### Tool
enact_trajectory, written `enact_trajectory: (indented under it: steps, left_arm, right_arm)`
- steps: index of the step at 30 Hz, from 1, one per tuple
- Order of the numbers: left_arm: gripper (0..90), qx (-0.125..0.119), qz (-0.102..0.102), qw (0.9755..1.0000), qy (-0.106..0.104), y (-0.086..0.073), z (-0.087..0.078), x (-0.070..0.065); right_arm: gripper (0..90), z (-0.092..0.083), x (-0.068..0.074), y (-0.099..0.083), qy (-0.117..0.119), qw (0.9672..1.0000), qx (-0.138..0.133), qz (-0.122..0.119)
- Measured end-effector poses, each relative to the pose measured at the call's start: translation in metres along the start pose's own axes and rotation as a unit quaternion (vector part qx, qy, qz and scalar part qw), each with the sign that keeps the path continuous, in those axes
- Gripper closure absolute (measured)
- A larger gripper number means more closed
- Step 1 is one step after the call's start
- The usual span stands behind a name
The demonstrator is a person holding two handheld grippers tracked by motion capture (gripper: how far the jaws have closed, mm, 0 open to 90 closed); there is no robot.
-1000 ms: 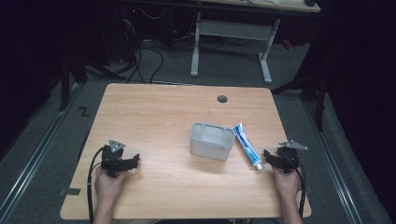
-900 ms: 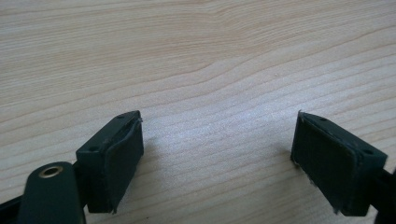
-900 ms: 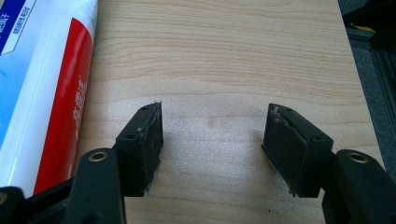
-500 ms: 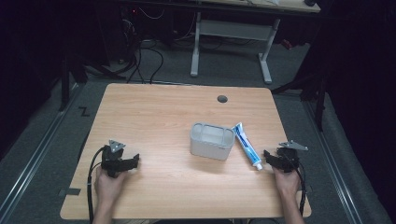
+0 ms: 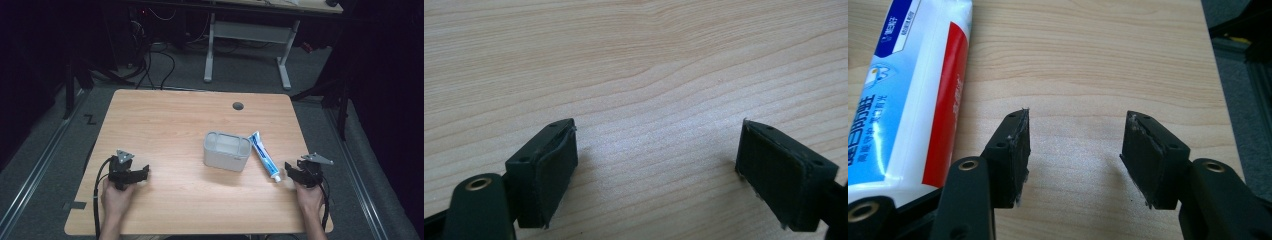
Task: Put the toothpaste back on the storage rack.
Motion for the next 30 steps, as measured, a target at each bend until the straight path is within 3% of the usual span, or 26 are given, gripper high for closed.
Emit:
enact_trajectory:
  steps: [3,6,16,30]
  left_arm:
    - [17.1,0.0,0.0,1.0,0.0,0.0,0.0,0.0]
    - [17.1,0.0,0.0,1.0,0.0,0.0,0.0,0.0]
    - [17.2,0.0,0.0,1.0,0.0,0.0,0.0,0.0]
    - [17.1,0.0,0.0,1.0,0.0,0.0,0.0,0.0]
  right_arm:
    - [45.6,-0.003,0.004,0.0,0.003,0.9999,-0.001,-0.012]
    - [45.9,-0.012,0.009,0.004,0.022,0.9997,-0.006,-0.009]
    - [47.8,-0.023,0.018,0.006,0.051,0.9985,-0.019,-0.009]
    - [48.5,-0.037,0.038,0.011,0.058,0.9965,-0.034,-0.05]
Point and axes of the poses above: each handheld gripper's, and its own axes: z roughly forward along the jaws, y roughly out of its top, x roughly to its left, the point moved 10 cm from there along z, roughly forward along the jaws
